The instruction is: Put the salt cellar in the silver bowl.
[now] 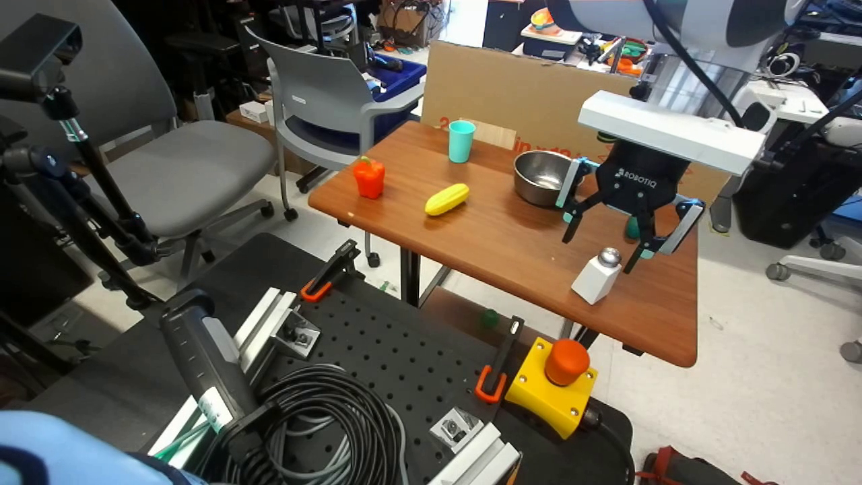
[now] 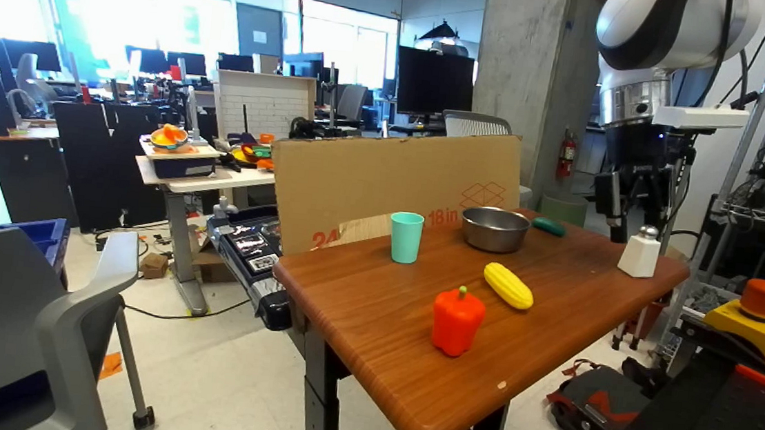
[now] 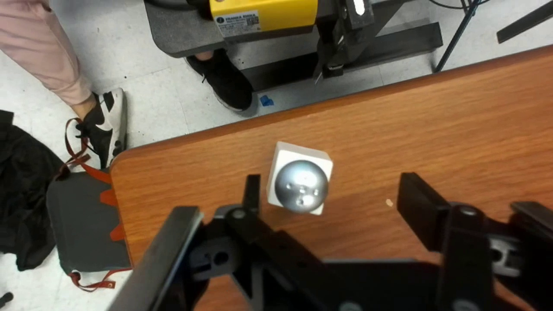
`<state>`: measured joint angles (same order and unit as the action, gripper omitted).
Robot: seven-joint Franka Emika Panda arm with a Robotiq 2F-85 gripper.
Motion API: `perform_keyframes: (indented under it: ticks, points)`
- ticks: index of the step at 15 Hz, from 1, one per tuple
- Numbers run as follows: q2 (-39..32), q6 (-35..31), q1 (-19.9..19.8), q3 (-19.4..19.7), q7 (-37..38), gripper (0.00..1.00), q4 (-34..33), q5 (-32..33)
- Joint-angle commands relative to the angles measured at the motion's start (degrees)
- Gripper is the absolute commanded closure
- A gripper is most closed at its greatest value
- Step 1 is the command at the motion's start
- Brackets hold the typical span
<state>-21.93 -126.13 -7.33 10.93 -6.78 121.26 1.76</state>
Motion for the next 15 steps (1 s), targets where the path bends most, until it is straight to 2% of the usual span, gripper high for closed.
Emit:
perform_keyframes:
  ticks: [1, 4, 6, 10, 15]
  points:
    - [-2.4, 6.1, -0.3, -0.3, 3.3, 0.51, -3.5, 2.9]
    - [-2.9, 8.6, -0.3, -0.4, 4.7, 0.73, -4.4, 4.3]
    - [-2.1, 7.6, 0.1, -0.5, 5.5, 0.88, -4.3, 5.6]
    - [0.3, 5.7, 1.7, -1.0, 8.3, 0.9, -5.8, 8.4]
    - [1.1, 6.9, 2.0, -4.0, 3.7, 0.9, -11.3, 7.2]
